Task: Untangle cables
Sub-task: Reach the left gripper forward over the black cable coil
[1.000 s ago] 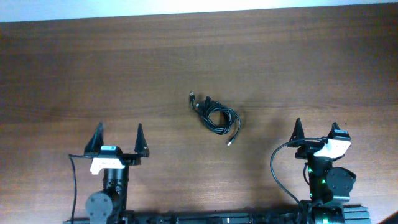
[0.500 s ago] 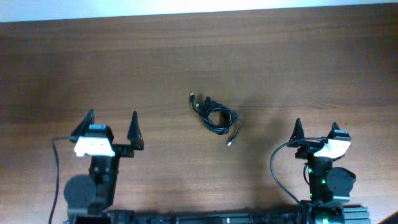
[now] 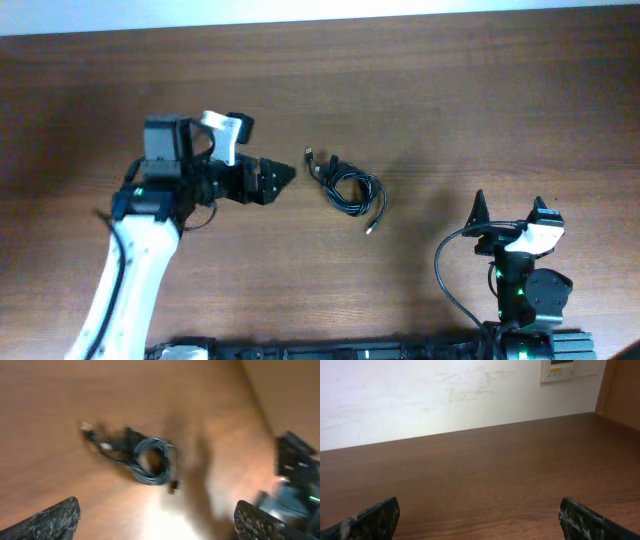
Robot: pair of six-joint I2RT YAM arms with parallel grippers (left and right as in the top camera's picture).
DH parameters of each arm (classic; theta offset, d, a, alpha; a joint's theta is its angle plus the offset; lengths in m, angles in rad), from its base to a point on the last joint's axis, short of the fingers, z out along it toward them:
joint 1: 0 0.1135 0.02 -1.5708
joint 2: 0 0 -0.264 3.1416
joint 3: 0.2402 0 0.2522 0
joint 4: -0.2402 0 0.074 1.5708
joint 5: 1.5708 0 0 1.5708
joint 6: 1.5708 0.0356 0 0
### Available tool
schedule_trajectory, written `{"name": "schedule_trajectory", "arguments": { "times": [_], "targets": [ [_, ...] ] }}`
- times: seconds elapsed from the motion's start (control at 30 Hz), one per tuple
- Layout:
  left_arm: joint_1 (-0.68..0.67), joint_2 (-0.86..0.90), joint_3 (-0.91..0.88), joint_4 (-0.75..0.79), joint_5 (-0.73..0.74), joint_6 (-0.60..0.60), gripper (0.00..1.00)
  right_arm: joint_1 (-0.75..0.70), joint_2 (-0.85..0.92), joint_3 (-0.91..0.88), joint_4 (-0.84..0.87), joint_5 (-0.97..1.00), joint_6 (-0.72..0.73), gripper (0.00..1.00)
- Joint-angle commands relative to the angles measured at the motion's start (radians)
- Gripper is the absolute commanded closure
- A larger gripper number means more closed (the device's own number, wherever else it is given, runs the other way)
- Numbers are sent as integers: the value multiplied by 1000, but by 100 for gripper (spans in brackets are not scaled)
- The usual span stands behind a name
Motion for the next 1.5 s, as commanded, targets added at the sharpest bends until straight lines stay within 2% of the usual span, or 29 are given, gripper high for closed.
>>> {"name": "schedule_trajectory", "arguments": {
  "times": [0.0, 0.1, 0.17, 0.2, 0.27, 0.33, 0.37, 0.47, 0.5, 0.6, 0.67, 0.93, 0.97, 1.03, 1.1, 1.17, 1.2, 1.37, 1.47],
  "targets": [
    [-3, 123, 20, -13, 291, 8, 1, 5, -7, -9, 0, -2, 0, 1],
    [-3, 224, 20, 8, 420, 3, 1, 5, -7, -8, 0, -2, 0, 1],
    [-16, 257, 20, 11, 357, -72, 0, 5, -7, -8, 0, -2, 0, 1],
    [-33, 264, 20, 11, 282, -147, 3, 5, -7, -9, 0, -2, 0, 1],
    [-101, 268, 20, 11, 14, -377, 3, 5, -7, -9, 0, -2, 0, 1],
    [-174, 268, 20, 14, -187, -521, 3, 5, -7, -9, 0, -2, 0, 1],
    [-221, 268, 20, 20, -287, -555, 3, 5, -7, -9, 0, -2, 0, 1],
    [-335, 268, 20, 61, -473, -613, 3, 5, -7, -9, 0, -2, 0, 1],
    [-374, 268, 20, 100, -526, -626, 7, 5, -7, -8, 0, -2, 1, 1],
    [-431, 269, 20, 179, -574, -626, 12, 5, -7, -9, 0, -2, 0, 1],
    [-486, 273, 20, 225, -674, -626, 20, 5, -7, -9, 0, -2, 0, 1],
    [-542, 445, 20, 274, -692, -738, 31, 5, -7, -8, 0, -2, 0, 1],
    [-542, 478, 20, 274, -692, -756, 36, 5, -7, -9, 0, -2, 0, 1],
    [-542, 504, 20, 273, -692, -755, 53, 5, -7, -9, 0, -2, 0, 1],
    [-534, 503, 21, 274, -692, -722, 69, 5, -7, -9, 0, -2, 1, 1],
    [-502, 498, 21, 261, -692, -635, 96, 5, -7, -8, 0, -2, 0, 1],
    [-468, 484, 25, 227, -692, -582, 100, 5, -7, -9, 0, -2, 0, 1],
    [-284, 343, 161, -47, -692, -194, 98, 5, -7, -9, 0, -2, 0, 1],
    [-243, 279, 177, -61, -692, 55, 98, 5, -7, -8, 0, -2, 0, 1]
  ]
}}
